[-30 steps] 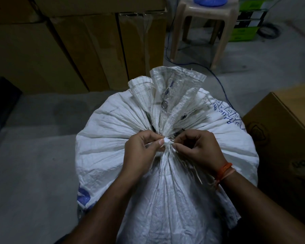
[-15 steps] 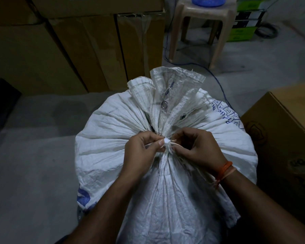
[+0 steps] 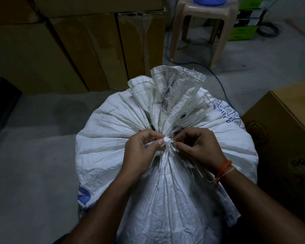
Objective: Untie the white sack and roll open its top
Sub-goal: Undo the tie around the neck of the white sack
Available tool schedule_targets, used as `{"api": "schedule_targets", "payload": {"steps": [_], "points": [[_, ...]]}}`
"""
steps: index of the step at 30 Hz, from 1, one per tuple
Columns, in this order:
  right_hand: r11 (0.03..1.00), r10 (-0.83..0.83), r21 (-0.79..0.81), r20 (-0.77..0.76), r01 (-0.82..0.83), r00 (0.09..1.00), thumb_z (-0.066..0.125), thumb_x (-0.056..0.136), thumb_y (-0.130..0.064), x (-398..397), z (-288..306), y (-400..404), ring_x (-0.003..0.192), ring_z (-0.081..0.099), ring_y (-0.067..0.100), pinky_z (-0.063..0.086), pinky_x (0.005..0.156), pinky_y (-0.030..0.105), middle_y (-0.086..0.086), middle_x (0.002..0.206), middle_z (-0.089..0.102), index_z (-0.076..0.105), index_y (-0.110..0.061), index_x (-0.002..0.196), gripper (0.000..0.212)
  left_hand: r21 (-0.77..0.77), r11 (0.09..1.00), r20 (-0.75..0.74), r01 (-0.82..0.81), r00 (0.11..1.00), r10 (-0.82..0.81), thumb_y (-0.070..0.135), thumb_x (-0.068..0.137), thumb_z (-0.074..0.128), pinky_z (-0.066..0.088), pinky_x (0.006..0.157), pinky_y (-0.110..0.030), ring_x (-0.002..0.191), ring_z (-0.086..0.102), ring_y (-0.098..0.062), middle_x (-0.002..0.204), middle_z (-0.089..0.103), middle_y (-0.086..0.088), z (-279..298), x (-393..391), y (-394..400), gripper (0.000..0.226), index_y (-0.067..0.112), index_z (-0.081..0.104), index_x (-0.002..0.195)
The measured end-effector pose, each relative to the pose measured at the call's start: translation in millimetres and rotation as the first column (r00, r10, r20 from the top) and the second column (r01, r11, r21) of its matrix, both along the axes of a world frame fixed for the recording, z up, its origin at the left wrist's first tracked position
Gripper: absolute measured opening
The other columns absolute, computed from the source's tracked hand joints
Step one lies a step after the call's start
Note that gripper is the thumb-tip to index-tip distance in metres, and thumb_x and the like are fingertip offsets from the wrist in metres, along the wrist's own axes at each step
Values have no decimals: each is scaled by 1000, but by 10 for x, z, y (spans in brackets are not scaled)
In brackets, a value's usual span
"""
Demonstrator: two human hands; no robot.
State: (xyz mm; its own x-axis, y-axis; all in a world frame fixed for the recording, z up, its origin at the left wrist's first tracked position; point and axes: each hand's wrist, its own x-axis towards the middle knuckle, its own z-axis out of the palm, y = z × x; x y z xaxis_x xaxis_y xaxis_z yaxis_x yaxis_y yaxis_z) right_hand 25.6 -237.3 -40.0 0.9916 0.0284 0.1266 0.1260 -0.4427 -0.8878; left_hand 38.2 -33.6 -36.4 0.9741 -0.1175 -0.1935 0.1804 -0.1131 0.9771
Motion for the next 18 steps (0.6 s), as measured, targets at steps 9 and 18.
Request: {"api": "schedule_targets", "payload": {"steps": [9, 18], "points": [[996, -14, 83, -66, 20, 998, 87, 78, -17, 4, -51, 2, 69, 74, 29, 59, 67, 56, 4, 73, 78, 80, -16, 79, 7, 31, 999, 8, 42, 999, -43, 3, 95, 77, 64, 81, -26, 87, 84, -20, 109, 81, -11, 65, -17, 21, 13, 15, 81, 97], [993, -29, 111, -83, 38, 996, 85, 74, -30, -3, -42, 49, 70, 75, 29, 61, 68, 55, 2, 74, 79, 79, -19, 75, 13, 68, 996, 31, 57, 998, -59, 1, 95, 75, 64, 81, -25, 84, 83, -20, 106, 82, -8, 78, -16, 15, 15, 14, 81, 93]]}}
